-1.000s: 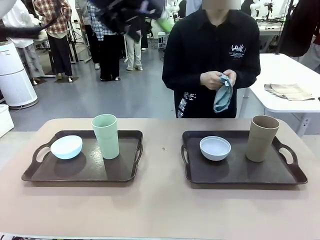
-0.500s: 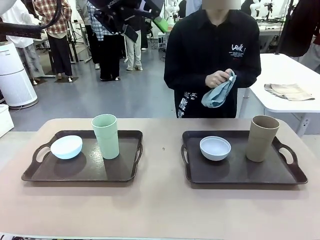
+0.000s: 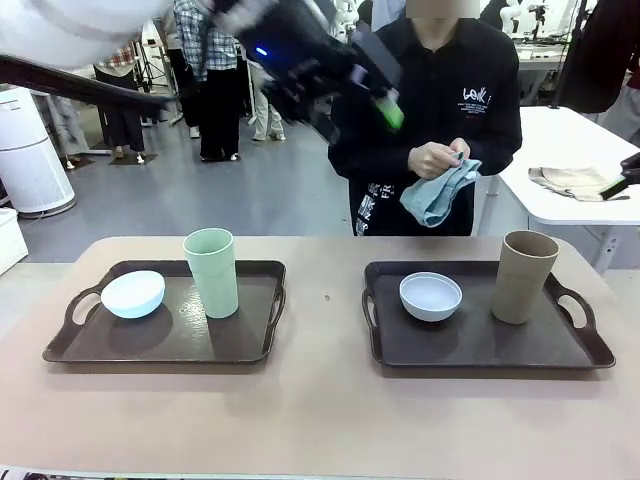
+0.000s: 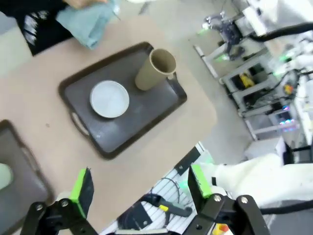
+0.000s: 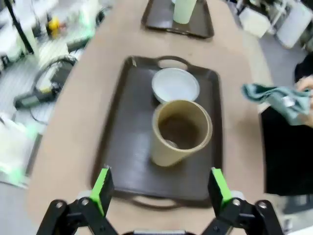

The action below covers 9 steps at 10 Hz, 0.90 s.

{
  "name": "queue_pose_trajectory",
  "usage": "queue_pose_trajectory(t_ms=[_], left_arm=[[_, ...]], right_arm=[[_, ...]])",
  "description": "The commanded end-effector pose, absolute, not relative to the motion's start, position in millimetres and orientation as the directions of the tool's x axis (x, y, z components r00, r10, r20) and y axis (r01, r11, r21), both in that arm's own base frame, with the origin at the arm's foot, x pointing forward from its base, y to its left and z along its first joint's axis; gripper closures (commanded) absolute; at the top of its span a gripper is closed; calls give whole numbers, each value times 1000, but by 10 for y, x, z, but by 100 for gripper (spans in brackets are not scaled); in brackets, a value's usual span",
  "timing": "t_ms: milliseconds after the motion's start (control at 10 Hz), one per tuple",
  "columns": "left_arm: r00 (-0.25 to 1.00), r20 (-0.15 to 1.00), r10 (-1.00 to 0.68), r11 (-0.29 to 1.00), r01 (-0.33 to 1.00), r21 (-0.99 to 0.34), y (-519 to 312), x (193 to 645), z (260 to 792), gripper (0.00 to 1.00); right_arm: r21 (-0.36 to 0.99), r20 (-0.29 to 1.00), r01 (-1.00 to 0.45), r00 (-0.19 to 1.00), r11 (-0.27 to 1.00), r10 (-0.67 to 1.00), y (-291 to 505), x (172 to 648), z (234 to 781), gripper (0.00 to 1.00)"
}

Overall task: Set up a tray with a mat and arrange the tableware.
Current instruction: Pick up the Picnic Bowl and Reusable plastic cup from the Handle tray in front of the human's position and hold them in the air.

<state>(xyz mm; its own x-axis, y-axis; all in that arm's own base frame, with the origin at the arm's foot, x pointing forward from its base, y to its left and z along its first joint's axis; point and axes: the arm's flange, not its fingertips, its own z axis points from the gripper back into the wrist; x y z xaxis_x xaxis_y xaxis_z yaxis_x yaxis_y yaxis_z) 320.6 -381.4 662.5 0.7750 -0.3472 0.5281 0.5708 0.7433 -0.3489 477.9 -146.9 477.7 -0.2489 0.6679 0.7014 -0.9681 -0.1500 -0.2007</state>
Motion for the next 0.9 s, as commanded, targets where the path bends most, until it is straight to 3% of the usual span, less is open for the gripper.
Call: queue_pose_trajectory(t_ms=[0, 100, 200, 500, 800], left_arm=[[798, 482, -361, 754, 554, -353, -4190, 3300, 6655, 0], [789, 492, -368, 744, 567, -352, -4364, 3285, 6594, 0], [786, 498, -366, 737, 572, -360, -4050, 3210, 6516, 0], [791, 484, -374, 734, 571, -367, -4222, 3276, 6478, 0], [872, 333, -358, 820, 464, -334, -4724, 3647, 6169, 0]], right_arm=[[-379, 686, -917, -367, -123, 628, -1486, 4878, 4388, 0], [-371, 699, -925, -333, -77, 633, -1518, 4891, 4332, 0], [-302, 672, -939, -332, -165, 662, -1467, 4891, 4608, 0], [-342, 671, -928, -349, -145, 655, -1496, 4933, 4478, 0], [-129, 713, -974, -220, -185, 665, -1460, 5159, 4288, 0]])
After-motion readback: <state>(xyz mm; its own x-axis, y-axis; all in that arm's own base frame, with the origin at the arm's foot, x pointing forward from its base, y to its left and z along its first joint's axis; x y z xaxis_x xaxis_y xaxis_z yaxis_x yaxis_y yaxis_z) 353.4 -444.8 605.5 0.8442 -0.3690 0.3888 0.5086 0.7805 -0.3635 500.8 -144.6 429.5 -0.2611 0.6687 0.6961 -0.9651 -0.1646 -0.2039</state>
